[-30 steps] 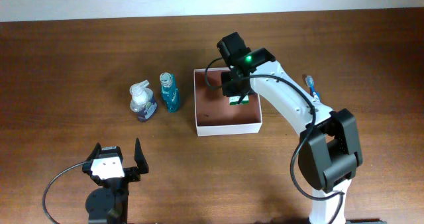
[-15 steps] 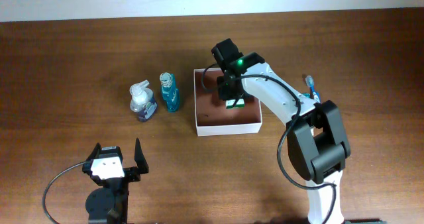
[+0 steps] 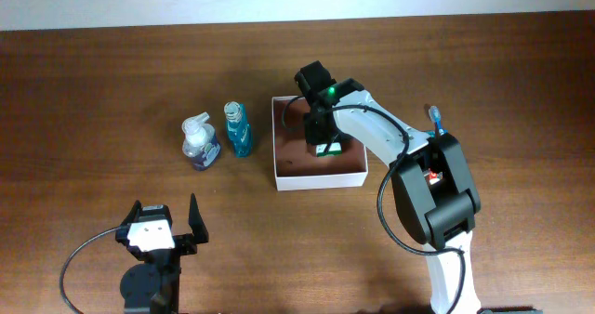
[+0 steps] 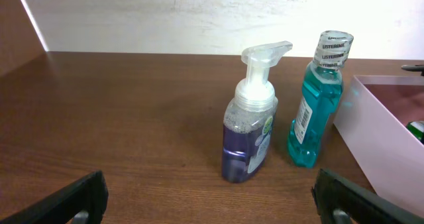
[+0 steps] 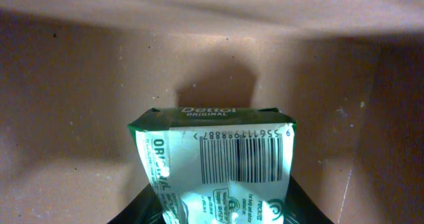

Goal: Pack container
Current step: 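Lift the soap bar and carry it left over the pink box, then open the right gripper to drop the soap into the box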

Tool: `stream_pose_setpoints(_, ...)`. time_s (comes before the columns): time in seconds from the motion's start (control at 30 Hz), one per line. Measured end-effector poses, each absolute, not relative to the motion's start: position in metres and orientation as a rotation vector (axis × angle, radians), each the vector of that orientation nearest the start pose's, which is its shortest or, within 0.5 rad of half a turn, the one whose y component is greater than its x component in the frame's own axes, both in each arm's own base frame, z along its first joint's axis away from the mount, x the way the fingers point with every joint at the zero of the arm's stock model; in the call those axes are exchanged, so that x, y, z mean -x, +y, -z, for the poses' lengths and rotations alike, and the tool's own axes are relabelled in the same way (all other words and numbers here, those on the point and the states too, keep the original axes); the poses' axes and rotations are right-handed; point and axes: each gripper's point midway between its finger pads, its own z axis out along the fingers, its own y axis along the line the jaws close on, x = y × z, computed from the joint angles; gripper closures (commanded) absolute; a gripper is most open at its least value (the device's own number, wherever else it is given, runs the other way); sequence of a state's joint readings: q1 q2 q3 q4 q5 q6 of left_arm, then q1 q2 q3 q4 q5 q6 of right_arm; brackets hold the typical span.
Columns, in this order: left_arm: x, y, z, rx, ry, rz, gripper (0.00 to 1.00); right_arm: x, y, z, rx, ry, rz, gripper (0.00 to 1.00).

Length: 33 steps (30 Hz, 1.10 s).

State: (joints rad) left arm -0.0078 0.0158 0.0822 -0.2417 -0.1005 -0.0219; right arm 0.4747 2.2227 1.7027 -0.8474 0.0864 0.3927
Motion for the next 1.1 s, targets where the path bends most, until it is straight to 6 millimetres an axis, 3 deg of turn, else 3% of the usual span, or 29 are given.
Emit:
stream_pose_setpoints(0.13, -0.238, 0.015, -0.151, 0.086, 1.744, -0.066, 0.01, -0.427, 0.202, -0.014, 0.106, 2.919, -0.01, 0.63)
stream_pose_setpoints(0.17, -0.238, 0.015, -0.151, 0.086, 1.744, -0.066, 0.0, -0.427, 0.202, -0.014, 0.106, 2.919, -0.01, 0.51)
stream_pose_setpoints(0.23, -0.238, 0.015, -0.151, 0.086, 1.744, -0.066, 0.01, -0.427, 0.202, -0.014, 0.111, 2.918, -0.009, 0.43)
stream_pose_setpoints(0.73, -0.238, 0.015, -0.151, 0.086, 1.744, -0.066, 0.01, -0.418, 0.197, -0.021, 0.121, 2.958, 0.017, 0.36)
stream_pose_setpoints(0.8, -0.238, 0.015, -0.151, 0.086, 1.744, -0.066, 0.01, -0.415, 0.196, -0.031, 0.122, 2.956, 0.016, 0.35)
stream_pose_setpoints(0.9, -0.238, 0.015, -0.151, 0.086, 1.744, -0.066, 0.01, -0.413, 0.192, -0.062, 0.113, 2.92, -0.007, 0.34)
stream_pose_setpoints(1.0, -0.238, 0.015, -0.151, 0.086, 1.744, -0.066, 0.01, -0.411, 0.177, -0.117, 0.072, 2.844, -0.04, 0.34)
stream_pose_setpoints(1.1, -0.238, 0.015, -0.151, 0.086, 1.744, -0.066, 0.01, -0.41, 0.146, -0.171, -0.002, 2.759, -0.054, 0.34)
